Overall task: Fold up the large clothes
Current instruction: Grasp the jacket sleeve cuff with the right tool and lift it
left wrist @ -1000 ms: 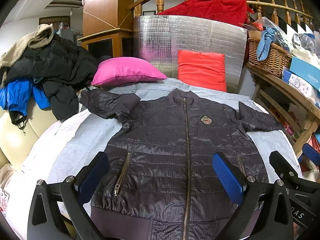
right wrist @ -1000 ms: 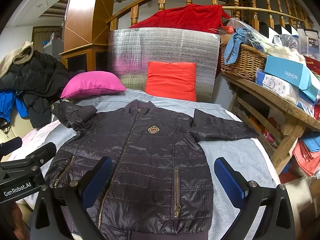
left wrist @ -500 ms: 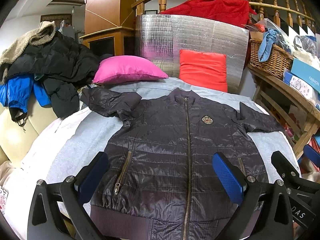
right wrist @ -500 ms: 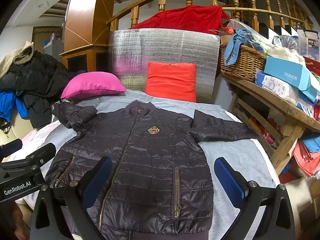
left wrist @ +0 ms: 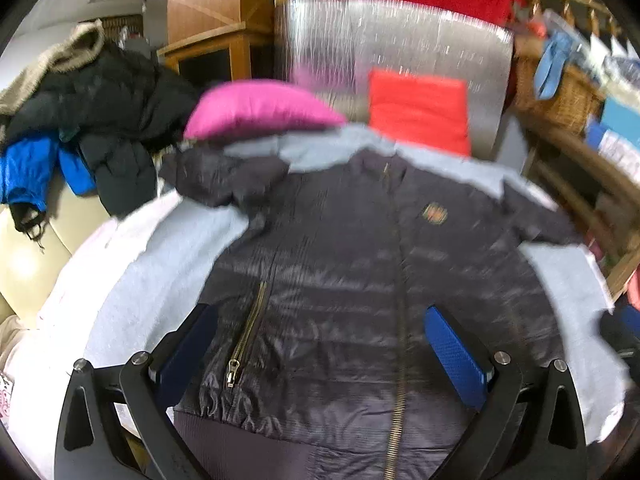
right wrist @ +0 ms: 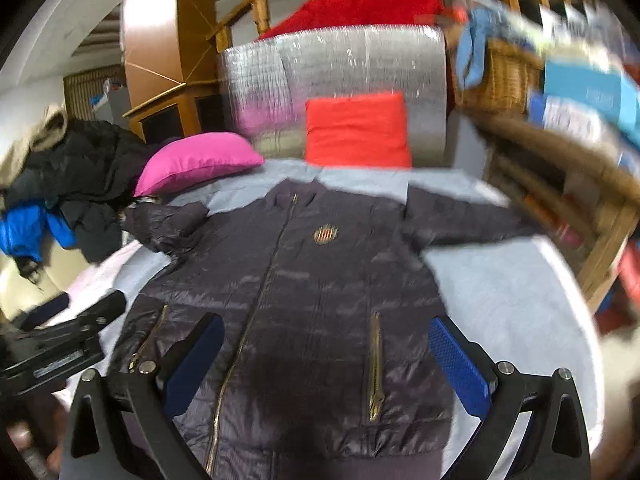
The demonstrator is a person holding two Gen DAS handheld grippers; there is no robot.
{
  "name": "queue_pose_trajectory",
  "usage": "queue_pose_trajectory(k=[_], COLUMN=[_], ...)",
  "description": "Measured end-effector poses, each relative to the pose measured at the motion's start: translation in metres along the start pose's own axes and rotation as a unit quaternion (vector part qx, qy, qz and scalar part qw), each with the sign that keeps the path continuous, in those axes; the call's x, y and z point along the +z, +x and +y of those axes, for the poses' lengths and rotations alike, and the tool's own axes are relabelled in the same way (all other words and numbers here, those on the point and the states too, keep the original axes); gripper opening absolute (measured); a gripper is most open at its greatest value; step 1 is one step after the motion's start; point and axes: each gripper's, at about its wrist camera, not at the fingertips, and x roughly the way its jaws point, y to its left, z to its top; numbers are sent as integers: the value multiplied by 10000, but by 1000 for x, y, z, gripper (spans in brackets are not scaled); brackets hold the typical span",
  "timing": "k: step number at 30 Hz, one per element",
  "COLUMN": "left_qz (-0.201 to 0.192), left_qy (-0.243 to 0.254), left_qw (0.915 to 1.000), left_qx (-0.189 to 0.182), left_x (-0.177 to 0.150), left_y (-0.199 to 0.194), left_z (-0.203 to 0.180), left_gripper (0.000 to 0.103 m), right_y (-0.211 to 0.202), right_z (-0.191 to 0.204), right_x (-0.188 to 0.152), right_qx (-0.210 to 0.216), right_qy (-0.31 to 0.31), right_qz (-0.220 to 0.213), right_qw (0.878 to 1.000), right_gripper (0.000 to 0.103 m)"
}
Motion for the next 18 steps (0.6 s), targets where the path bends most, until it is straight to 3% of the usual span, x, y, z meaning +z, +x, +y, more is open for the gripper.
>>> queue_pose_trajectory(k=[4,8,11,14,18], left_qz=[522,538,551,444,614], left_qy=[255,578,484,397,408], left_qw=[9981,9961,9968,9979,9968], left_qx=[203,404,303,237,293], left_x=[-7,4,12,21,17], left_y=[47,72,92,116,157], left_z=[-3,-10,-22,-30,-34], left_gripper=[103,103,103,103,103], right_y=[26,57,81,109,151], right_z=[-63,-145,-216,-288,-351], right_x=[-14,-10,0,12,32], right_qx=[221,446,660,873,914], right_qy=[731,1873,2888,3892,4557], right_qz=[389,606,488,252,112], right_qw=[9963,9794,9539,9167,8854], right_gripper=[103,103,103,102,93])
